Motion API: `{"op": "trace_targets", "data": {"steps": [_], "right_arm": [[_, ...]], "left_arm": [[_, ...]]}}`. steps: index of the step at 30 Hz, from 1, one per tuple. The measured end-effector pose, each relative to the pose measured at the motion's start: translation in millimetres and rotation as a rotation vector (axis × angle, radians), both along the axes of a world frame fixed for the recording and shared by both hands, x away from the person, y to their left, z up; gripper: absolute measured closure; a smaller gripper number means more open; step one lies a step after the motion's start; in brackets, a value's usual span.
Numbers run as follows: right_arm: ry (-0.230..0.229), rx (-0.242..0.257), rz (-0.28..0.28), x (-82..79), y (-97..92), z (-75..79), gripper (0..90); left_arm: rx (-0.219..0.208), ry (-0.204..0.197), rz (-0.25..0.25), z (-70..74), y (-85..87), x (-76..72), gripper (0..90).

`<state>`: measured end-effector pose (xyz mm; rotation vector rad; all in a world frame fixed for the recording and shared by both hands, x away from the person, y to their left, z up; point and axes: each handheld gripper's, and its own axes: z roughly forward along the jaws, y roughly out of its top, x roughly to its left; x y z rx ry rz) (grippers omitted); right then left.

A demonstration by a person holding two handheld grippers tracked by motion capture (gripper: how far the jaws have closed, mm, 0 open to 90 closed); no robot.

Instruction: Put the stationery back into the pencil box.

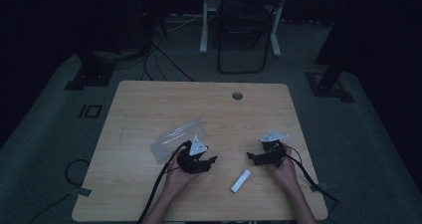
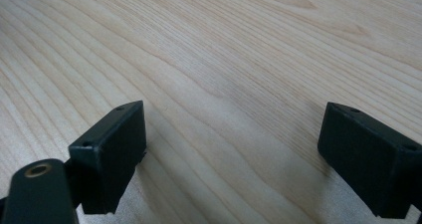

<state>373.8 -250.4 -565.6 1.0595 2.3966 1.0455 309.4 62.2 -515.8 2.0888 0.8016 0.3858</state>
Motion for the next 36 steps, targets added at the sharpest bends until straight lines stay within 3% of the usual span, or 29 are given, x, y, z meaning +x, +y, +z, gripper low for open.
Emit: {"op": "trace_targets", "data": {"steps": [10,36], "right_arm": [[0.000,0.000,0.000,0.0,0.0,0.0,11.6],[0.000,-0.001,0.001,0.0,-0.1,0.0,11.6]], "left_arm": [[-0.022,0.017,-0.032,-0.6,-14.8,-8.8,48.8],[-0.004,0.036,-0.086,-4.2,-43.8,-18.8,49.8]]}}
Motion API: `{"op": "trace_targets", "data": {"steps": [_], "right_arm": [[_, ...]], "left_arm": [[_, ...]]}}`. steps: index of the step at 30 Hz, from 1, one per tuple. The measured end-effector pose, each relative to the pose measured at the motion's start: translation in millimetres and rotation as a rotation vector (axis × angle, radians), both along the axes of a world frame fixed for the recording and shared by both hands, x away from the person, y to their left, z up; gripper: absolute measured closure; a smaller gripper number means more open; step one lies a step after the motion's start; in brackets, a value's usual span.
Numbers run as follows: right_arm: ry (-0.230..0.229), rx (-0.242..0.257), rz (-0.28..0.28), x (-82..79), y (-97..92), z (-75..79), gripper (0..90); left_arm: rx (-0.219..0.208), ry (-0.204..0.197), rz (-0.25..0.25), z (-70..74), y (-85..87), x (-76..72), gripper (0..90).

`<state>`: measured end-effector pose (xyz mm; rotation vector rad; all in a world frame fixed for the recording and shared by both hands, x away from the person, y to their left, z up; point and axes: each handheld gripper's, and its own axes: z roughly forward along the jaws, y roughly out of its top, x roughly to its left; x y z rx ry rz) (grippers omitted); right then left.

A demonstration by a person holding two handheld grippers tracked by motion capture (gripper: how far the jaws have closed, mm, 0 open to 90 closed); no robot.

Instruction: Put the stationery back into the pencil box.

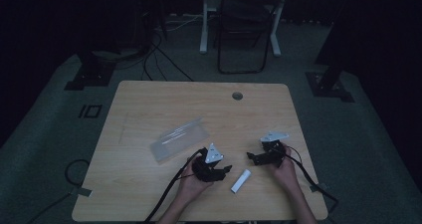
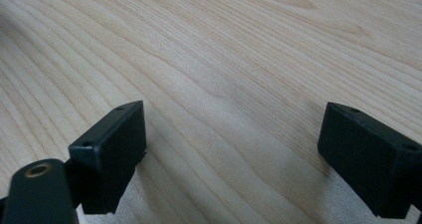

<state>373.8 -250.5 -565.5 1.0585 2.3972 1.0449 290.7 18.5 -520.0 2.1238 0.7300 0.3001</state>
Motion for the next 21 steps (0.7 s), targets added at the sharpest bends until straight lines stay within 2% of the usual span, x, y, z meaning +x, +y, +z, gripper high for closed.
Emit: {"op": "trace_targets", "data": {"steps": [14,21], "right_arm": [[0.000,-0.001,0.000,0.0,-0.1,0.0,11.6],[0.000,0.000,0.000,0.0,0.0,0.0,11.6]], "left_arm": [[0.025,0.004,-0.033,-3.1,-15.4,-6.0,49.5],[0.024,0.017,-0.045,-6.0,-22.3,-9.8,49.0]]}}
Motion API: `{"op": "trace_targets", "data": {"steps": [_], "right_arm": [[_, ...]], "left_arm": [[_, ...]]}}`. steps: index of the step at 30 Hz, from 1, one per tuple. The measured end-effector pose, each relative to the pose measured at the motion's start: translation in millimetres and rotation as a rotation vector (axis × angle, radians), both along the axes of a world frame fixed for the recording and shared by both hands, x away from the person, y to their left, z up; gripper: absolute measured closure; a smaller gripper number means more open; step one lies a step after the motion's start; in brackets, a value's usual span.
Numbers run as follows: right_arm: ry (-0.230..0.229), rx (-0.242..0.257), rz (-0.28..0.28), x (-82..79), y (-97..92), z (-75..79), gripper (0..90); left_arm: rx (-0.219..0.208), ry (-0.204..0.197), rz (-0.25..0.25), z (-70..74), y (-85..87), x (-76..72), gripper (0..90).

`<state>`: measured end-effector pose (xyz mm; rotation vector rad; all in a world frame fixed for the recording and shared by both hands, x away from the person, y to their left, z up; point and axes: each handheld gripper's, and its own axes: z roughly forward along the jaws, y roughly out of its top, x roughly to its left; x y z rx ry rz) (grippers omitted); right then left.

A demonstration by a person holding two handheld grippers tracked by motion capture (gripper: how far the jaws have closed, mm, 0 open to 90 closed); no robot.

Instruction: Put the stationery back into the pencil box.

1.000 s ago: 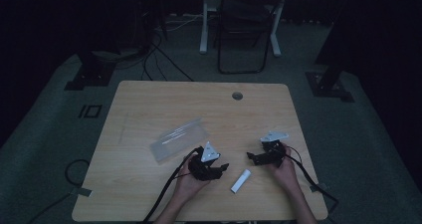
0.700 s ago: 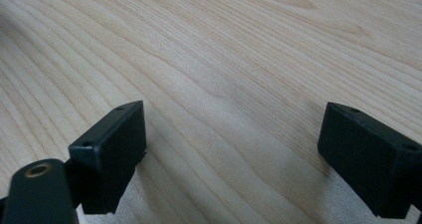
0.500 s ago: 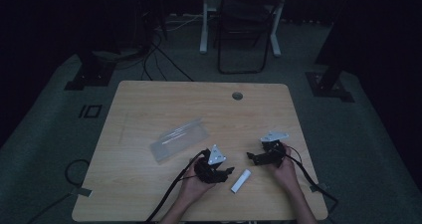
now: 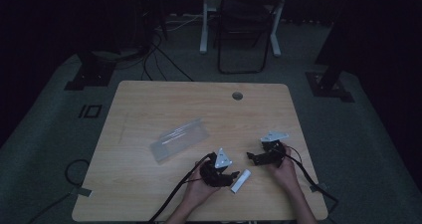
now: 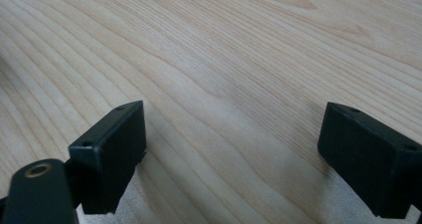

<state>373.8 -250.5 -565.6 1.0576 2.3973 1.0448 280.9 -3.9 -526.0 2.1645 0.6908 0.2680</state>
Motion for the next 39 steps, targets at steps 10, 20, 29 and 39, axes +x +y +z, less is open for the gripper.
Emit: {"op": "trace_targets", "data": {"steps": [10,20,29,39], "right_arm": [[0.001,0.000,0.000,0.0,0.0,0.0,11.6],[0.001,0.000,-0.001,-0.1,0.0,0.1,11.6],[0.001,-0.001,0.000,0.0,0.0,0.1,11.6],[0.000,-0.001,0.000,0.0,-0.1,0.1,11.6]], "left_arm": [[0.001,0.013,-0.016,-4.1,-9.4,-5.3,48.1],[0.031,0.005,-0.040,-11.3,-21.5,-12.2,43.5],[0.075,0.008,-0.049,-18.3,-27.7,-13.9,44.2],[0.115,0.004,-0.047,-21.6,-26.8,-13.2,62.0]]}}
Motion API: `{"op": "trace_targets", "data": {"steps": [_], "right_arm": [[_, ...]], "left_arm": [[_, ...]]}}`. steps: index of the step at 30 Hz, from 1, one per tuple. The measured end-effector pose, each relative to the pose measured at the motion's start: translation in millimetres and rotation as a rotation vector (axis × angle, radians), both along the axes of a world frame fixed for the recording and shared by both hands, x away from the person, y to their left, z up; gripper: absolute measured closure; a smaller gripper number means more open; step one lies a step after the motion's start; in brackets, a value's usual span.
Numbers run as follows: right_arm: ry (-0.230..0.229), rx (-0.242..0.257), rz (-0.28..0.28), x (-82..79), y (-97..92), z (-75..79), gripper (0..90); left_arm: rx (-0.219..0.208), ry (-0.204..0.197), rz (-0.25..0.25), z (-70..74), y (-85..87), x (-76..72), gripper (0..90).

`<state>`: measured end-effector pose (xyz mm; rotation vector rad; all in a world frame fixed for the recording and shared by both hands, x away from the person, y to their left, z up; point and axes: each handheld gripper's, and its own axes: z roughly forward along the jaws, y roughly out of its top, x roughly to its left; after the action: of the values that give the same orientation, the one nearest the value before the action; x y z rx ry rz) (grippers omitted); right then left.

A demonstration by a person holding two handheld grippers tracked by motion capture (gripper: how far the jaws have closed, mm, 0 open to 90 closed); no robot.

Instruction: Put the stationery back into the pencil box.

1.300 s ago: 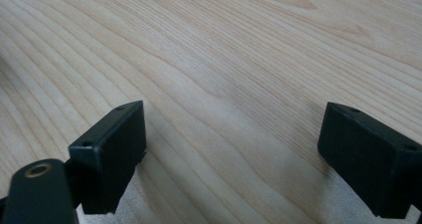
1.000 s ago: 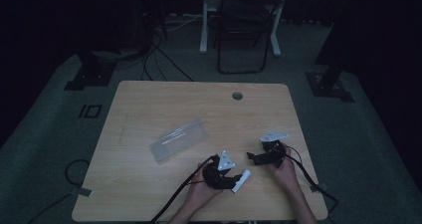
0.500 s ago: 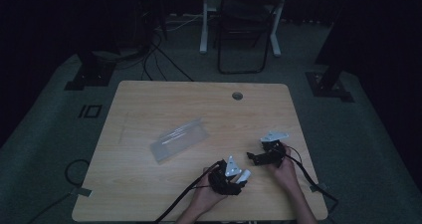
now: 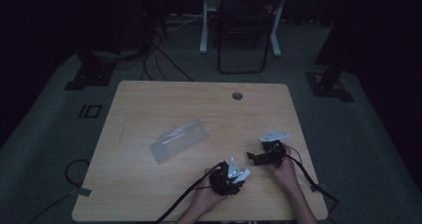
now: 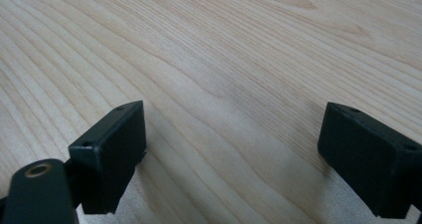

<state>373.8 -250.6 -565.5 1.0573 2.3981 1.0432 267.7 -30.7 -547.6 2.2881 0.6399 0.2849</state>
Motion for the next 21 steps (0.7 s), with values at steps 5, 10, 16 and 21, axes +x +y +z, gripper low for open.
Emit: {"op": "trace_targets", "data": {"steps": [5,10,16,21], "right_arm": [[0.001,-0.001,0.000,0.0,0.0,0.1,11.6],[0.001,0.001,-0.001,-0.1,0.1,0.0,11.6],[0.001,0.001,-0.001,-0.1,0.1,0.0,11.6],[0.000,0.000,0.000,0.0,0.0,0.0,11.6]], "left_arm": [[0.024,-0.008,0.001,-2.2,0.1,0.5,67.1],[0.044,-0.007,0.007,-5.4,1.3,1.3,69.2],[0.050,-0.003,0.006,-4.7,2.2,3.1,70.0],[0.049,-0.001,0.008,-4.6,3.1,4.1,70.5]]}}
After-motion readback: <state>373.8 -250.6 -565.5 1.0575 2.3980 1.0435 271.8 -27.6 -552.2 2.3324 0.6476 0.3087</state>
